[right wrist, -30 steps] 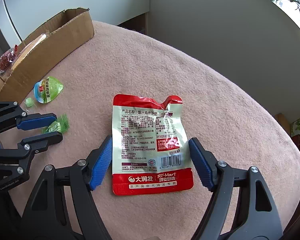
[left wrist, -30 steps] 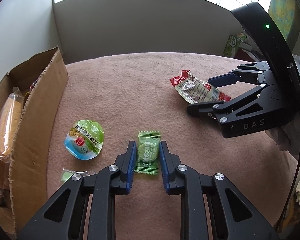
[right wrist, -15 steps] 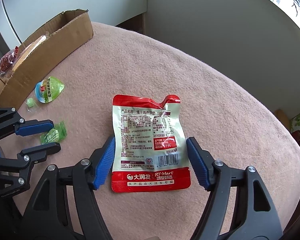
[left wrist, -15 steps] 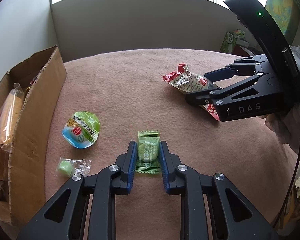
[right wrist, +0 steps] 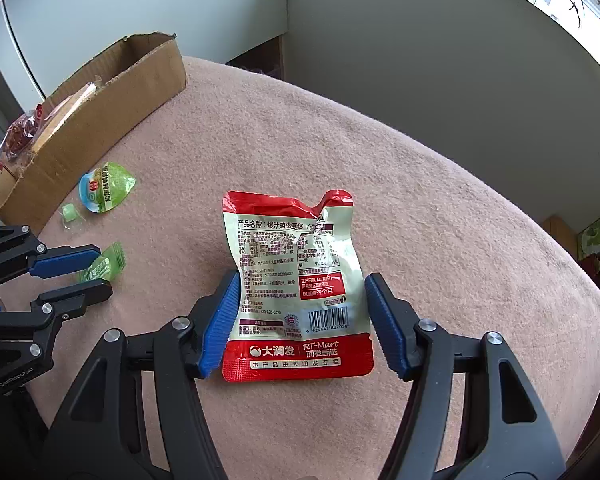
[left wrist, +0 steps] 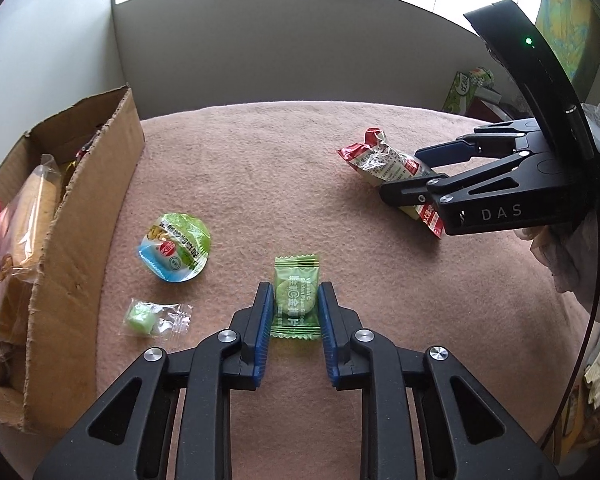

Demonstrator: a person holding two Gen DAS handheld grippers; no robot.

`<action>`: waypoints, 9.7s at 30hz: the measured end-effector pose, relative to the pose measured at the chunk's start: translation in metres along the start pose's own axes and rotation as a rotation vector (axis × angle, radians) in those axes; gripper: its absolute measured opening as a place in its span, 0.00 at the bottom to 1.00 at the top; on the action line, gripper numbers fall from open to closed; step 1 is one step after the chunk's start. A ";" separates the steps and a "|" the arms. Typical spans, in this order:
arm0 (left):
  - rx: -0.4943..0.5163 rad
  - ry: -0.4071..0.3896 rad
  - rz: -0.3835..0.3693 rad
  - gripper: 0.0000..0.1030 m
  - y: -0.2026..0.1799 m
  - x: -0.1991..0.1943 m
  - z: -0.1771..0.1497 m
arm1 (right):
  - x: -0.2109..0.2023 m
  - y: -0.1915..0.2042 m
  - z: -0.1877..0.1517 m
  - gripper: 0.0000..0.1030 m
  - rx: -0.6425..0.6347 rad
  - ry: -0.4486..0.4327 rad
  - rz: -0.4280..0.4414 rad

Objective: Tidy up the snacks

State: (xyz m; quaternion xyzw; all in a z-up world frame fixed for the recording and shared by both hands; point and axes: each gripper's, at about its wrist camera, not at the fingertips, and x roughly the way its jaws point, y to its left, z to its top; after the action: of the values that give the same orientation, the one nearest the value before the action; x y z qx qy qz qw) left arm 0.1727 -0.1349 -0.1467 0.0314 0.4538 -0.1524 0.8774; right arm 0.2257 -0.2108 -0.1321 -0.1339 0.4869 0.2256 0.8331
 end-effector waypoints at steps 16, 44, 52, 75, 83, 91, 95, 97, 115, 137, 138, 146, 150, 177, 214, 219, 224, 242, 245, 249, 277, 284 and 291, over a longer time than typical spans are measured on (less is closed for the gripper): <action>-0.064 -0.144 -0.031 0.20 0.035 -0.086 -0.007 | -0.067 0.053 0.045 0.64 -0.054 -0.120 0.018; -0.206 -0.229 0.212 0.20 0.174 -0.121 0.001 | -0.020 0.172 0.176 0.69 -0.065 -0.114 0.206; -0.216 -0.219 0.225 0.49 0.179 -0.116 0.002 | -0.031 0.173 0.178 0.83 -0.069 -0.150 0.200; -0.235 -0.293 0.186 0.55 0.143 -0.152 -0.019 | -0.051 0.105 0.105 0.83 -0.013 -0.138 0.220; -0.251 -0.305 0.143 0.55 0.097 -0.156 -0.042 | -0.028 0.087 0.080 0.83 -0.031 -0.071 0.276; -0.250 -0.234 0.115 0.55 0.044 -0.126 -0.055 | 0.008 0.093 0.070 0.83 -0.054 -0.020 0.375; -0.252 -0.192 0.124 0.55 0.031 -0.103 -0.054 | 0.022 0.098 0.067 0.78 -0.077 -0.003 0.397; -0.267 -0.176 0.126 0.54 0.028 -0.092 -0.052 | 0.030 0.098 0.066 0.78 -0.086 0.004 0.402; -0.319 -0.119 0.228 0.52 0.036 -0.041 -0.035 | 0.058 0.104 0.065 0.78 -0.137 -0.009 0.449; -0.323 -0.082 0.238 0.46 0.052 -0.015 -0.029 | 0.054 0.095 0.055 0.54 -0.236 -0.008 0.397; -0.322 -0.080 0.247 0.46 0.051 -0.013 -0.028 | 0.053 0.094 0.055 0.54 -0.232 -0.008 0.399; -0.321 -0.075 0.210 0.46 0.050 -0.015 -0.027 | 0.051 0.088 0.054 0.47 -0.203 0.008 0.427; -0.300 -0.082 0.204 0.46 0.041 -0.015 -0.021 | 0.048 0.086 0.051 0.47 -0.213 0.010 0.421; -0.253 -0.013 0.212 0.46 0.052 0.040 0.030 | 0.029 -0.005 0.025 0.47 -0.069 -0.056 0.326; -0.182 -0.087 0.146 0.22 0.041 -0.004 0.031 | -0.015 -0.001 0.012 0.45 0.015 -0.106 0.290; -0.183 -0.130 0.114 0.22 0.044 -0.040 0.025 | -0.045 0.019 0.019 0.45 0.000 -0.138 0.261; -0.190 -0.168 0.099 0.22 0.056 -0.072 0.016 | -0.069 0.044 0.029 0.45 -0.013 -0.165 0.247; -0.264 -0.225 0.206 0.22 0.153 -0.129 -0.009 | -0.061 0.139 0.106 0.45 -0.053 -0.179 0.210; -0.279 -0.222 0.220 0.22 0.169 -0.129 -0.009 | -0.048 0.142 0.119 0.45 -0.014 -0.155 0.251; -0.299 -0.213 0.237 0.22 0.188 -0.128 -0.010 | -0.034 0.150 0.130 0.46 0.011 -0.127 0.276; -0.327 -0.192 0.250 0.57 0.201 -0.120 -0.015 | -0.019 0.160 0.128 0.74 0.038 -0.100 0.264; -0.317 -0.200 0.263 0.64 0.197 -0.124 -0.020 | -0.030 0.159 0.120 0.74 0.030 -0.106 0.237; -0.321 -0.213 0.274 0.69 0.192 -0.134 -0.026 | -0.049 0.165 0.107 0.91 -0.002 -0.158 0.193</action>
State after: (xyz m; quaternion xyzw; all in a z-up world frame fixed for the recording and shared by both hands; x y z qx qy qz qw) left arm 0.1367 0.0848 -0.0701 -0.0634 0.3685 0.0399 0.9266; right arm 0.2021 -0.0332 -0.0378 -0.0693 0.4302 0.3152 0.8431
